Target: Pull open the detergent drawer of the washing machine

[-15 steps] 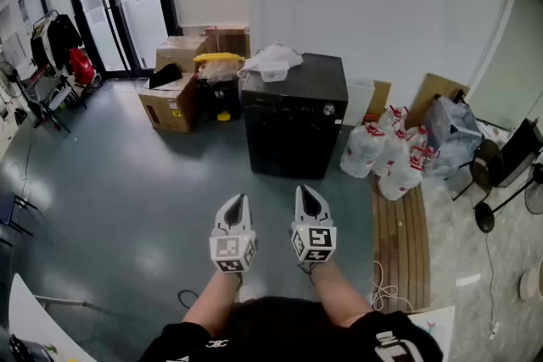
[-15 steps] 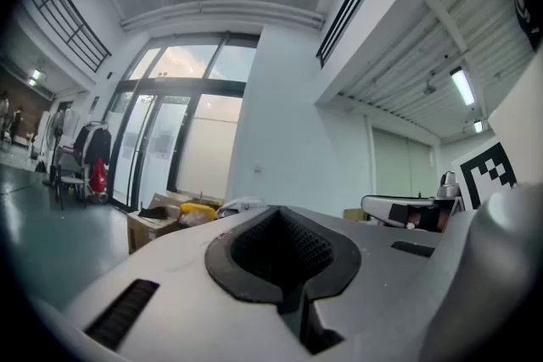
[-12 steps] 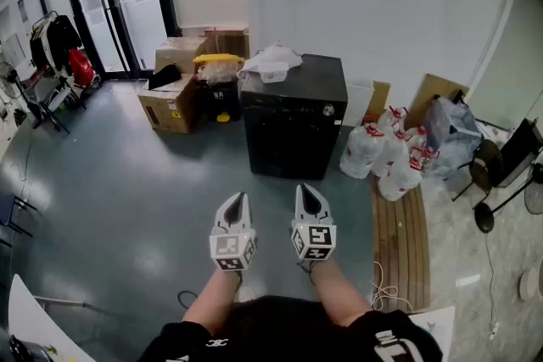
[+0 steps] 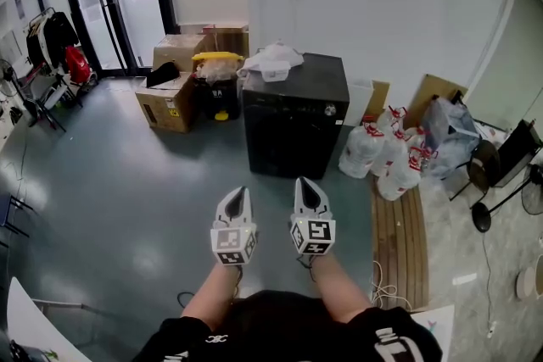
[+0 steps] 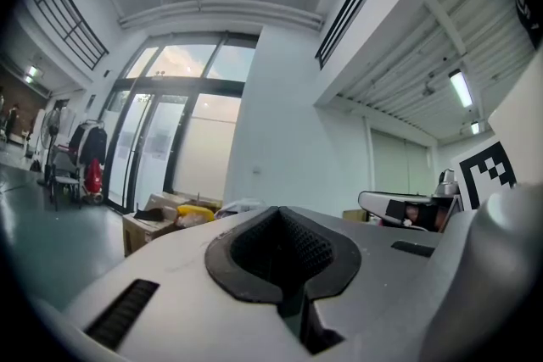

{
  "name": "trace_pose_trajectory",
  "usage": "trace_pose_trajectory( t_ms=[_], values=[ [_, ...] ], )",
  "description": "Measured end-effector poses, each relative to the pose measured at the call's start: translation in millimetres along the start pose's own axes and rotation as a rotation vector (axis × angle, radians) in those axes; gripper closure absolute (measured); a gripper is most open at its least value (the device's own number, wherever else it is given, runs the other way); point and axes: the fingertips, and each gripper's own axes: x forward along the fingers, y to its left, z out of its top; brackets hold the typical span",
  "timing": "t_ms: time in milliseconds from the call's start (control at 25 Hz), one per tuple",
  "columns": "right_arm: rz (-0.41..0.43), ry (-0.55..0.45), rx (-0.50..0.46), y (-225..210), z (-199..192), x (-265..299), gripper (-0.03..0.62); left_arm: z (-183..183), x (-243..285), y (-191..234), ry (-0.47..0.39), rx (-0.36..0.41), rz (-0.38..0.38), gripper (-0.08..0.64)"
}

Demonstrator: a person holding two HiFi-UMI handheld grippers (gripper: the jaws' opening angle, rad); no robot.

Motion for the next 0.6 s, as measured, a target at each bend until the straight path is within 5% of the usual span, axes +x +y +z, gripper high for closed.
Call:
trace_pose_trajectory(
  t_ms=[600],
  values=[
    [-0.074,-0.003,-0.038,56.9,-11.8,49.4,0.591,8.1,13.1,74.9,-0.018,0.056,-0.086,0.558]
  ],
)
